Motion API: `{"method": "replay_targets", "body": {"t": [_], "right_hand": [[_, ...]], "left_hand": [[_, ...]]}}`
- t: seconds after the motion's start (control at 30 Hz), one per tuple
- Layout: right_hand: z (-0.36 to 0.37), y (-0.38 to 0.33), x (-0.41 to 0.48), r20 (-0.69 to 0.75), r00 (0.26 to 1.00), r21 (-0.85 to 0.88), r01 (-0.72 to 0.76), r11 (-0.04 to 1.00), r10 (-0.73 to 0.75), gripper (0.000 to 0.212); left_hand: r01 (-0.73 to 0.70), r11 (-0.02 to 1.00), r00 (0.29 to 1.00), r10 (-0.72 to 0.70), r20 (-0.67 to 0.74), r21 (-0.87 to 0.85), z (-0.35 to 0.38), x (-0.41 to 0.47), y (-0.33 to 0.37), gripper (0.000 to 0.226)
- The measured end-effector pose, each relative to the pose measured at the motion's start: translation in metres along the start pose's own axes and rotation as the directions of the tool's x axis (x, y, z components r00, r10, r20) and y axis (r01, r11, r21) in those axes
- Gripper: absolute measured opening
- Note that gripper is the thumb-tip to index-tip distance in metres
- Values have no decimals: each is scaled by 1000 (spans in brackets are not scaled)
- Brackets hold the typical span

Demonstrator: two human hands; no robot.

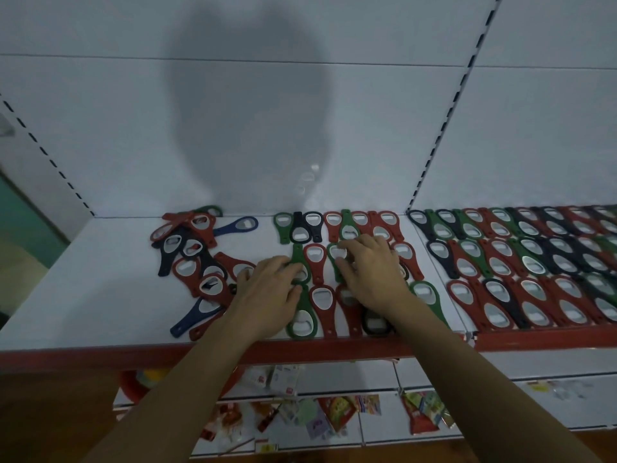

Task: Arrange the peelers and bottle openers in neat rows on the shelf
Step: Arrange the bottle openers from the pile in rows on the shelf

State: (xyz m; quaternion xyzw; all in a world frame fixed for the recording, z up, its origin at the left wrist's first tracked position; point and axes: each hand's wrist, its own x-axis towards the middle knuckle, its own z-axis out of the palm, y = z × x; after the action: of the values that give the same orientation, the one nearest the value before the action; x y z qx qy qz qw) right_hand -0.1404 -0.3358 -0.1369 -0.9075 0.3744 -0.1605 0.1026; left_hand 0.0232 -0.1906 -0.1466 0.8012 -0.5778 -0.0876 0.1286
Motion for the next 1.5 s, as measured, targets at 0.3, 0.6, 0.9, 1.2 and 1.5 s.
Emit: {"method": "replay_targets", "body": {"t": [0.3, 0.6, 0.9, 1.2, 1.5], "right_hand": [[-5, -33, 58, 290, 957, -173, 37, 984, 15, 65], [-4, -35, 68, 338, 933, 136, -175, 975, 120, 51], [-41, -6, 75, 334, 913, 892, -387, 233, 235, 5], [-28, 17, 57, 447, 794, 890, -443, -111, 412, 17], [-31, 27, 72, 373, 874, 899, -423, 111, 311, 10]], "left_hand": [[-47, 997, 998, 50, -45, 60, -8, 11, -14, 37], [-108, 994, 993, 108, -35, 14, -8, 7, -26, 36], [-157, 988, 986, 157, -55, 6, -26, 43, -27, 27], [-212, 970, 977, 209, 44, 120, -16, 117, -22, 39], [-242, 943, 961, 200, 193, 227, -46, 146, -10, 40]]}}
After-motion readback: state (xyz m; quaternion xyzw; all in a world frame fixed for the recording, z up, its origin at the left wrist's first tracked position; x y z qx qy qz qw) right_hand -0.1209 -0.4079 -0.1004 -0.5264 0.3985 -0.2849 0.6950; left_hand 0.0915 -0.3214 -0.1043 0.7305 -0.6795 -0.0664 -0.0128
